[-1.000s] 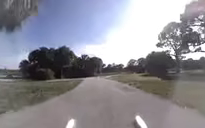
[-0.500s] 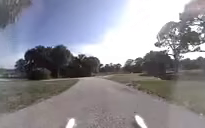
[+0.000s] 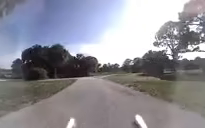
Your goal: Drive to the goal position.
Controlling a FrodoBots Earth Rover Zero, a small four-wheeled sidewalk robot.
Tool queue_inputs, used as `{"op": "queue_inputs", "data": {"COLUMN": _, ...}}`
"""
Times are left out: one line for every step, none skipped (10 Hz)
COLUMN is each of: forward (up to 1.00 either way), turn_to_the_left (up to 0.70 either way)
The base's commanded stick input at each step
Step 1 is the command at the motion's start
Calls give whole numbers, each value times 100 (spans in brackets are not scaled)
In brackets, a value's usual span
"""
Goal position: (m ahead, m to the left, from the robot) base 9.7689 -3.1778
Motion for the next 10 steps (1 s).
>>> {"op": "queue_inputs", "data": {"forward": 70, "turn_to_the_left": 0}}
{"op": "queue_inputs", "data": {"forward": 70, "turn_to_the_left": 0}}
{"op": "queue_inputs", "data": {"forward": 70, "turn_to_the_left": 0}}
{"op": "queue_inputs", "data": {"forward": 70, "turn_to_the_left": 0}}
{"op": "queue_inputs", "data": {"forward": 70, "turn_to_the_left": 0}}
{"op": "queue_inputs", "data": {"forward": 70, "turn_to_the_left": 0}}
{"op": "queue_inputs", "data": {"forward": 70, "turn_to_the_left": 0}}
{"op": "queue_inputs", "data": {"forward": 70, "turn_to_the_left": 0}}
{"op": "queue_inputs", "data": {"forward": 70, "turn_to_the_left": 0}}
{"op": "queue_inputs", "data": {"forward": 70, "turn_to_the_left": 0}}
